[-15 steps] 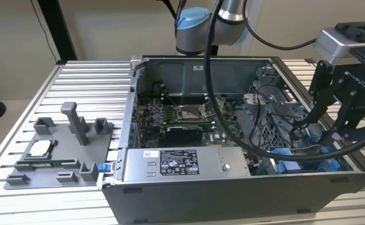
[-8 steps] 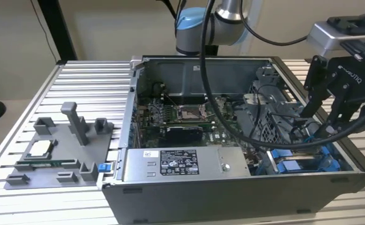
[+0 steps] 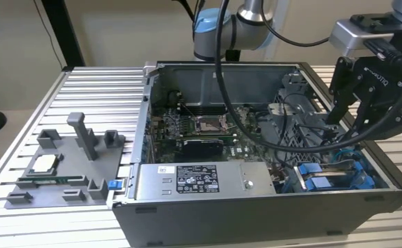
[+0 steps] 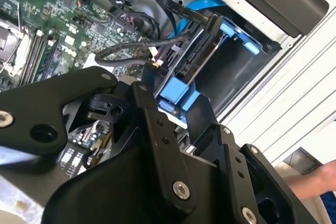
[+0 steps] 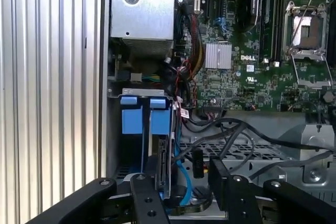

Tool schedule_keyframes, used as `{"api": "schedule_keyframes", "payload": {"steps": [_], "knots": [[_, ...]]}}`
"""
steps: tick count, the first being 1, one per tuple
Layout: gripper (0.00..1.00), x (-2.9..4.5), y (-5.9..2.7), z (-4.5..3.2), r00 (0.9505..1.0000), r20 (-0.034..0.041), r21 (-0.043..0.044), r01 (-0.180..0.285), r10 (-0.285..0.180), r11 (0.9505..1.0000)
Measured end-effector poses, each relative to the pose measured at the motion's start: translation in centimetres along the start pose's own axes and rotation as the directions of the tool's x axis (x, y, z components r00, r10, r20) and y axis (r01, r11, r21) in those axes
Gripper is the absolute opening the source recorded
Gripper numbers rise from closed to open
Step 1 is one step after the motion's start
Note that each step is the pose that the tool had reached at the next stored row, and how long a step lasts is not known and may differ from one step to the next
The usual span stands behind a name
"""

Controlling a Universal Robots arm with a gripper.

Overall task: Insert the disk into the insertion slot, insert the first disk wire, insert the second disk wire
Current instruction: 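Insert the disk into the insertion slot, then insert the first disk wire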

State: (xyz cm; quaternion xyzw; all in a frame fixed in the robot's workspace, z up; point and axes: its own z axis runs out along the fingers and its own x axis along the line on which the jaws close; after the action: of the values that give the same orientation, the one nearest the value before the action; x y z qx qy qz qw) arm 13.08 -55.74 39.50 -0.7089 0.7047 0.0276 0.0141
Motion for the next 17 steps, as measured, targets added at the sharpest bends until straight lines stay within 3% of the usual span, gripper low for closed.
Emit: {"api": "schedule_keyframes", "payload": {"steps": [17], "knots": [[1.00, -0.18, 0.15, 0.28, 1.0000, 0.0028, 0.0003, -0.001, 0.001, 1.0000]]}}
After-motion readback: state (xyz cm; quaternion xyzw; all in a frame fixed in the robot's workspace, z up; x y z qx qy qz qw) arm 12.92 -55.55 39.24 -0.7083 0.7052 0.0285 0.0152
